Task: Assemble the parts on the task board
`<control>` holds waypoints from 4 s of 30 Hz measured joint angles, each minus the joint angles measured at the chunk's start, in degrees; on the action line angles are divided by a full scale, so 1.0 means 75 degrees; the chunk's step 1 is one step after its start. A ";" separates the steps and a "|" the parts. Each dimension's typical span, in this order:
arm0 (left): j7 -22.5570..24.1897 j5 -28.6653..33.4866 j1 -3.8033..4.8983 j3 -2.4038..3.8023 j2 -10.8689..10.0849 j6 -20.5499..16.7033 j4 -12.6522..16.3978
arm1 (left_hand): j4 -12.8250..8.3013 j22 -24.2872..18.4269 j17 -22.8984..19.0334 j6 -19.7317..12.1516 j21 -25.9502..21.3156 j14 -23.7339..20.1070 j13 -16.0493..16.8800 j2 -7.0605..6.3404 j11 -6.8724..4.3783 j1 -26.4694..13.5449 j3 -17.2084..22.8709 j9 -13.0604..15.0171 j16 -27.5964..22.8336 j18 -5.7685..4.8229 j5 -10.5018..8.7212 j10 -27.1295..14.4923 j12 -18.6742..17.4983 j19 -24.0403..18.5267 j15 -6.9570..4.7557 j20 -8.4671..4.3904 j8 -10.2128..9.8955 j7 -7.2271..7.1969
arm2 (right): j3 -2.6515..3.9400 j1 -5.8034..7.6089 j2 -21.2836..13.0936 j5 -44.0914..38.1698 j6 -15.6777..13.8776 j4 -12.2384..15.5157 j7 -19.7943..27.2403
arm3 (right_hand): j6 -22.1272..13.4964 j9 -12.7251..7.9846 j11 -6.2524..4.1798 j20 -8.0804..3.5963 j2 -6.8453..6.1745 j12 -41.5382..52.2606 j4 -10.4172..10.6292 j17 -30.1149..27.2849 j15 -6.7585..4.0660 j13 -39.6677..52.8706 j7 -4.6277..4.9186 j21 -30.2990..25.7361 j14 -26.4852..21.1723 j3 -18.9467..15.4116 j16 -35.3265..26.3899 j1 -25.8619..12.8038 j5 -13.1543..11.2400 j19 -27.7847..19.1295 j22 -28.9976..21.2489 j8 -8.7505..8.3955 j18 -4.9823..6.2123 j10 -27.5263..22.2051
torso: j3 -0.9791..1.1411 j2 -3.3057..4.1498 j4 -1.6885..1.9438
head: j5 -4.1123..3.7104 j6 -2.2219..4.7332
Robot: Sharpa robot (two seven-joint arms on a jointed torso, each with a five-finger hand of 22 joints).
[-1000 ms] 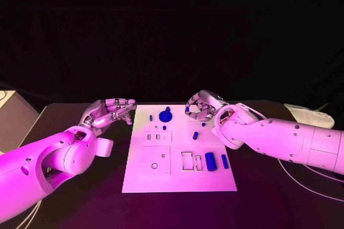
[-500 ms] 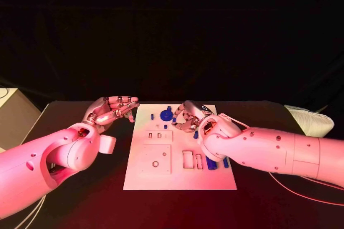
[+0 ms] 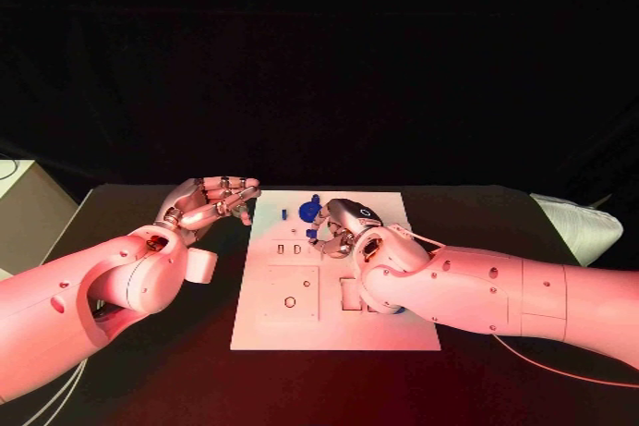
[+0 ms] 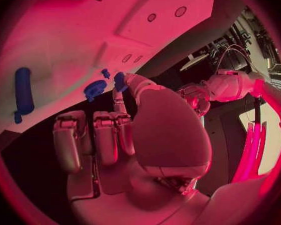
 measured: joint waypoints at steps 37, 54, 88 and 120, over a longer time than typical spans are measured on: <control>-0.0037 -0.0049 -0.0001 -0.0001 0.0066 0.0001 -0.0048 | 0.0000 -0.0001 0.0001 0.0000 0.0000 -0.0028 -0.0001 0.0000 0.0000 0.0000 0.0000 -0.0002 0.0000 0.0000 0.0000 0.0000 0.0000 0.0000 -0.0026 0.0000 0.0000 0.0000 | 0.0001 -0.0349 0.0474 -0.0726 -0.0056 -0.0401 -0.0443 | -0.0018 0.0160 -0.0027 0.0001 -0.0053 0.0000 -0.0001 -0.0003 0.0001 -0.0003 -0.0034 -0.0001 0.0000 -0.0004 0.0000 -0.0050 0.0066 0.0000 0.0004 0.0034 0.0000 0.0029 | -0.0030 0.0002 0.0035 | 0.0071 -0.0138; -0.0053 -0.0052 -0.0001 -0.0001 0.0060 0.0003 -0.0055 | 0.0000 -0.0001 0.0002 0.0000 0.0000 -0.0028 -0.0001 0.0000 0.0000 0.0000 0.0000 0.0003 0.0000 0.0000 0.0000 0.0000 0.0000 0.0000 -0.0026 0.0000 0.0000 0.0000 | 0.0003 -0.0371 0.0514 -0.0775 -0.0055 -0.0507 -0.0426 | 0.0039 0.0244 -0.0027 0.0001 -0.0172 0.0000 -0.0002 -0.0004 0.0001 -0.0004 -0.0092 -0.0001 0.0000 -0.0004 0.0000 -0.0168 0.0064 0.0000 0.0003 0.0017 0.0001 0.0028 | -0.0024 0.0004 0.0023 | 0.0085 -0.0154; -0.0078 -0.0060 -0.0001 -0.0001 0.0050 0.0009 -0.0065 | 0.0000 -0.0002 -0.0007 0.0000 0.0000 -0.0027 -0.0001 0.0000 0.0000 0.0000 0.0000 0.0001 0.0000 0.0000 0.0000 0.0000 0.0000 0.0001 -0.0026 0.0000 0.0000 0.0000 | 0.0001 -0.0400 0.0540 -0.0771 -0.0026 -0.0522 -0.0246 | -0.0136 0.0223 -0.0012 0.0001 -0.0315 0.0000 0.0064 -0.0005 0.0001 0.0001 -0.0017 -0.0001 0.0000 -0.0069 0.0000 -0.0311 0.0000 0.0000 0.0000 0.0019 0.0000 0.0012 | -0.0026 0.0003 0.0018 | 0.0108 -0.0191; -0.0089 -0.0062 -0.0001 -0.0001 0.0044 0.0010 -0.0077 | 0.0000 -0.0002 -0.0006 0.0000 0.0000 -0.0027 -0.0001 0.0000 0.0000 0.0000 0.0000 0.0000 0.0000 0.0001 0.0000 0.0000 0.0000 0.0001 -0.0026 0.0000 0.0000 0.0000 | -0.0005 -0.0407 0.0508 -0.0769 0.0090 -0.0536 -0.0150 | -0.0720 0.0029 0.0193 0.0168 -0.0473 -0.0082 0.0337 -0.0006 0.0179 -0.0002 0.0204 -0.0001 0.0012 -0.0899 0.0000 -0.0369 -0.0556 0.0001 -0.0003 -0.0188 0.0000 0.0025 | -0.0024 0.0007 0.0020 | 0.0091 -0.0215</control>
